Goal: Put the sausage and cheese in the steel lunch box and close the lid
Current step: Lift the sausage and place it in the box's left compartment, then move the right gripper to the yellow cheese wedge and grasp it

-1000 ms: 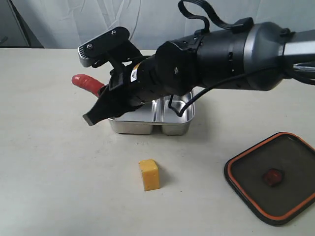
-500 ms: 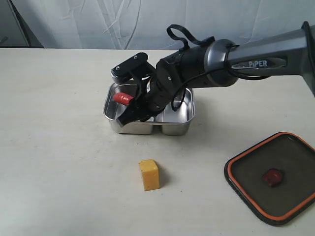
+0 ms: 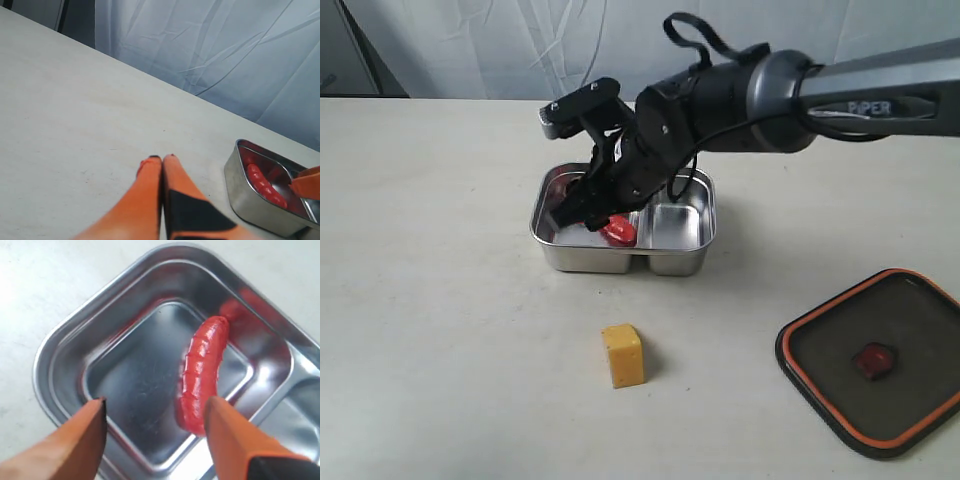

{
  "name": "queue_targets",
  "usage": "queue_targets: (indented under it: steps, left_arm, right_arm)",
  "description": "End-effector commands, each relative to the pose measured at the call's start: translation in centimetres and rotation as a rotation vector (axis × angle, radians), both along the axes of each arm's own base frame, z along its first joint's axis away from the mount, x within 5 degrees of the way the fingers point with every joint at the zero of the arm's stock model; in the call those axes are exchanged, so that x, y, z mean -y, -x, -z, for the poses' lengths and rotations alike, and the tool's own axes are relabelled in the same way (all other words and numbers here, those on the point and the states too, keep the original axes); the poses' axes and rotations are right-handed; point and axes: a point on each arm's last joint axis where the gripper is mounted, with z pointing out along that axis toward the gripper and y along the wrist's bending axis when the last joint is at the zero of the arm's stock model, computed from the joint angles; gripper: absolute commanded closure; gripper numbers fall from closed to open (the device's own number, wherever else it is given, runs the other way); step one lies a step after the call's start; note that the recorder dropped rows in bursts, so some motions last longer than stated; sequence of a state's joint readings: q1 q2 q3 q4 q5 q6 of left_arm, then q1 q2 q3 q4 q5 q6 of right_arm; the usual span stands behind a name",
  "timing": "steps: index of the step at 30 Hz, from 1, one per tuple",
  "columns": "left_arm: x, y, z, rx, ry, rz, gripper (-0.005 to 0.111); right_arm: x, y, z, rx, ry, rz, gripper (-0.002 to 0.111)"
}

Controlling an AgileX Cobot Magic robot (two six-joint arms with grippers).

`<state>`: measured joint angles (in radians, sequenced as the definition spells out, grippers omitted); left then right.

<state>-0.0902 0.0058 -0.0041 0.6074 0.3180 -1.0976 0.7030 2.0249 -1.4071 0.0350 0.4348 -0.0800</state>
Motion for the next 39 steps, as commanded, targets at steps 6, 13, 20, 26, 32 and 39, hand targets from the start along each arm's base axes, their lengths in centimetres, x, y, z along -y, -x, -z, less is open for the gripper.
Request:
queue_targets:
  steps: [6,13,20,26,32,39]
  left_arm:
    - [0.0,0.0,0.1,0.005,-0.009,0.004,0.107]
    - [0.0,0.0,0.1,0.005,-0.009,0.004,0.107]
    - [0.0,0.0,0.1,0.005,-0.009,0.004,0.107]
    - [0.0,0.0,0.1,0.005,-0.009,0.004,0.107]
    - [0.0,0.0,0.1,0.005,-0.009,0.004,0.107]
    - [0.0,0.0,0.1,0.005,-0.007,0.004,0.107]
  right_arm:
    - [2.3,3.9,-5.2,-0.278,0.058,0.052,0.074]
    - [3.4,6.9,-3.8,-0.579,0.15,0.054,0.109]
    - [3.2,8.3,-1.3,-0.679,0.036,0.127,0.082]
    - [3.3,8.1,-0.7,-0.654,0.021,0.143,0.031]
    - [2.0,8.0,1.0,-0.668,-0.017,0.188,0.022]
    - [0.2,9.1,3.9,-0.693,0.031,0.176,0.026]
